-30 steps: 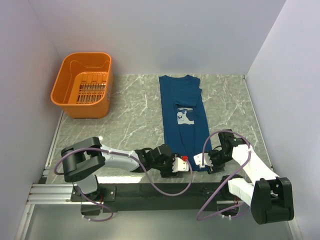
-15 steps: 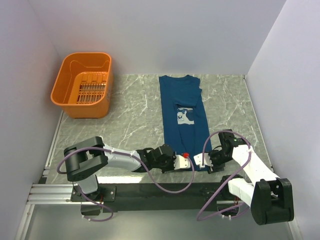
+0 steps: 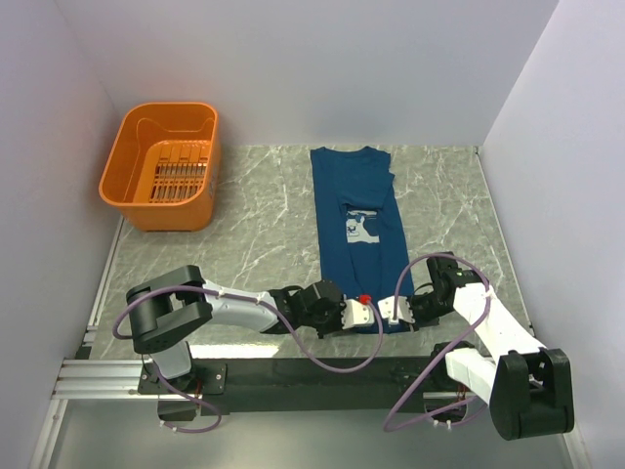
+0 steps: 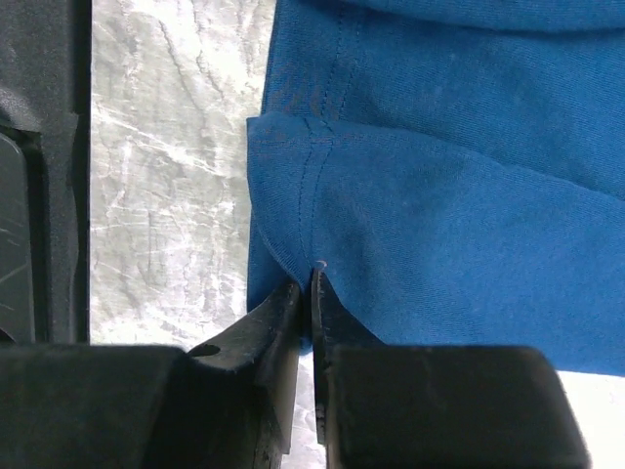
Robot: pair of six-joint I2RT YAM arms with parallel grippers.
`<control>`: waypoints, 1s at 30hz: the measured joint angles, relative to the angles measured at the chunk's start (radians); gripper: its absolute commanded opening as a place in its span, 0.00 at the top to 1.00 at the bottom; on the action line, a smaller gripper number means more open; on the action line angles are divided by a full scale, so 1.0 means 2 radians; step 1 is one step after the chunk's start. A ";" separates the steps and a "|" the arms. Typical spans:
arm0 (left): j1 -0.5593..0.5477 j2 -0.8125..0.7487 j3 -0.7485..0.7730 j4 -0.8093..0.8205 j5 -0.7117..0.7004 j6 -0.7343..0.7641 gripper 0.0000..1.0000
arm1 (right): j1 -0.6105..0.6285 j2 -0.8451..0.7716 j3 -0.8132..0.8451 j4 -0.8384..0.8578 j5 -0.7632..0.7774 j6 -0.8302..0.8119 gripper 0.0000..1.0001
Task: Fold and stack the t-shirts
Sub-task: Fold the tshirt
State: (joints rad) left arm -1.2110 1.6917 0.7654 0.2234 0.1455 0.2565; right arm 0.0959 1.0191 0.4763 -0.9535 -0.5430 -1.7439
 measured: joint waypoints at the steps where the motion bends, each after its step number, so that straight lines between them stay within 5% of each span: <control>1: 0.001 0.000 0.000 0.000 0.004 -0.003 0.99 | 0.000 -0.001 0.000 0.001 0.000 0.002 0.83; 6: 0.005 0.000 0.000 -0.001 0.012 -0.007 0.99 | 0.000 -0.004 0.000 -0.001 -0.004 0.009 0.58; 9: 0.005 0.000 0.000 -0.001 0.014 -0.008 0.99 | 0.000 -0.011 0.006 -0.015 -0.014 0.007 0.53; 30: 0.007 0.003 0.002 0.001 0.025 -0.010 0.99 | 0.047 -0.033 -0.011 -0.013 0.024 0.022 0.47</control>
State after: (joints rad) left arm -1.1961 1.6974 0.7692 0.2253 0.1947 0.2356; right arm 0.1890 0.9527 0.4541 -0.9791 -0.4953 -1.7000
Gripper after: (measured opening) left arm 0.032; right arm 0.525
